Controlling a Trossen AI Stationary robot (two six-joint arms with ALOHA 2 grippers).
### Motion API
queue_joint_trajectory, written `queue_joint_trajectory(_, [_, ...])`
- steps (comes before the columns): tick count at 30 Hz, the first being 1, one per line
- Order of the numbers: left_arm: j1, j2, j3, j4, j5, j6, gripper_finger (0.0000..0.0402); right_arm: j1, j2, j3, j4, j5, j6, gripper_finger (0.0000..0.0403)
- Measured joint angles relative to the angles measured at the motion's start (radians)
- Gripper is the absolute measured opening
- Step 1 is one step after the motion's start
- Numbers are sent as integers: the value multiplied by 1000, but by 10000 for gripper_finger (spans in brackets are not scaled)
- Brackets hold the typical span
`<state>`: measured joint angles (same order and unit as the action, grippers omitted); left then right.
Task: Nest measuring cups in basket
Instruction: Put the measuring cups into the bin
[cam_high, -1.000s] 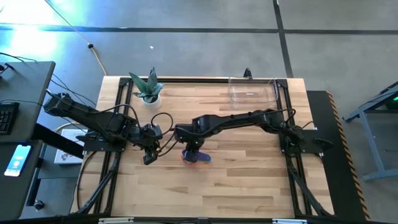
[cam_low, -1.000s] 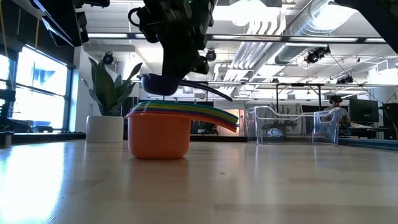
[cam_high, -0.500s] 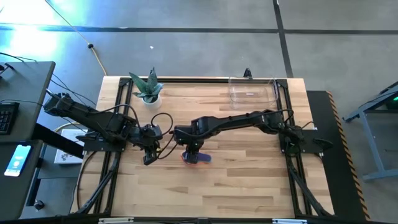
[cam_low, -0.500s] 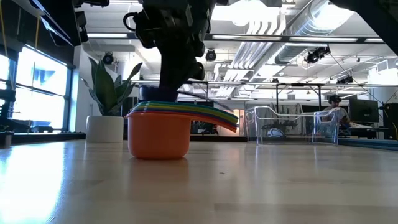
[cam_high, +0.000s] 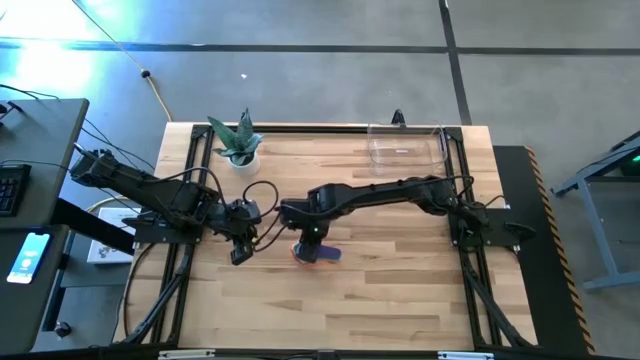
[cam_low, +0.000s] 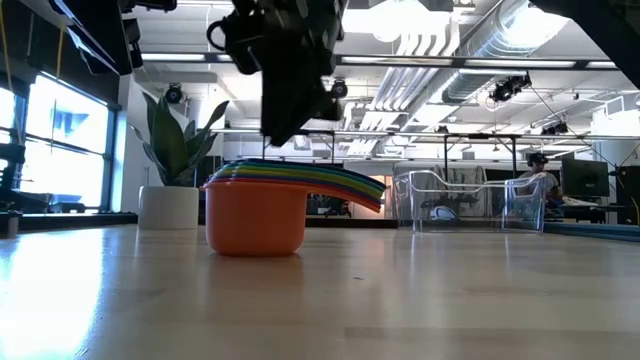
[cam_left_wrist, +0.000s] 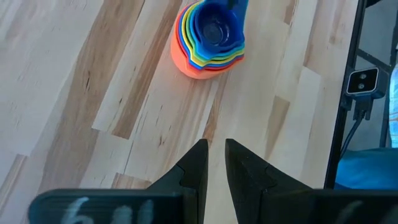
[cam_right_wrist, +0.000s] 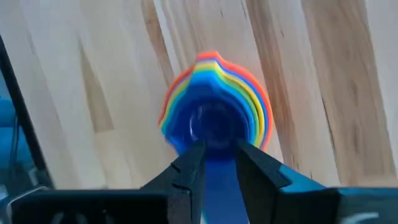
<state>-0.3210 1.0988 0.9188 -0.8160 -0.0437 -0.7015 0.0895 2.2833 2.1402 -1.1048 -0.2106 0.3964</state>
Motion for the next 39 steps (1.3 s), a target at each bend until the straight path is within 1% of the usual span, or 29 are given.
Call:
queue_joint_trajectory(2, [0, 0, 0, 0, -1, 12, 46, 8, 0, 37, -65, 14, 15, 80])
queue_joint_trajectory(5, [0, 0, 0, 0, 2, 26, 46, 46, -2, 93, -160, 89, 1, 80])
queue_joint_trajectory(8, [0, 0, 0, 0, 2, 26, 46, 81, -2, 134, -244, 134, -8, 80])
queue_joint_trajectory(11, [0, 0, 0, 0, 1, 28, 46, 113, -2, 155, -306, 155, -8, 80])
queue_joint_trajectory(16, [0, 0, 0, 0, 2, 87, 46, 159, -2, 156, -371, 202, 0, 80])
queue_joint_trajectory(20, [0, 0, 0, 2, 4, 75, 46, 176, -2, 152, -413, 210, 17, 81])
queue_joint_trajectory(24, [0, 0, 0, 7, 6, 50, 46, 181, -2, 151, -439, 211, -14, 81])
queue_joint_trajectory(30, [0, 0, 0, 6, 6, 51, 46, 174, -2, 151, -441, 233, -121, 81])
queue_joint_trajectory(39, [0, 0, 0, 6, 6, 51, 46, 153, -2, 151, -467, 234, -266, 81])
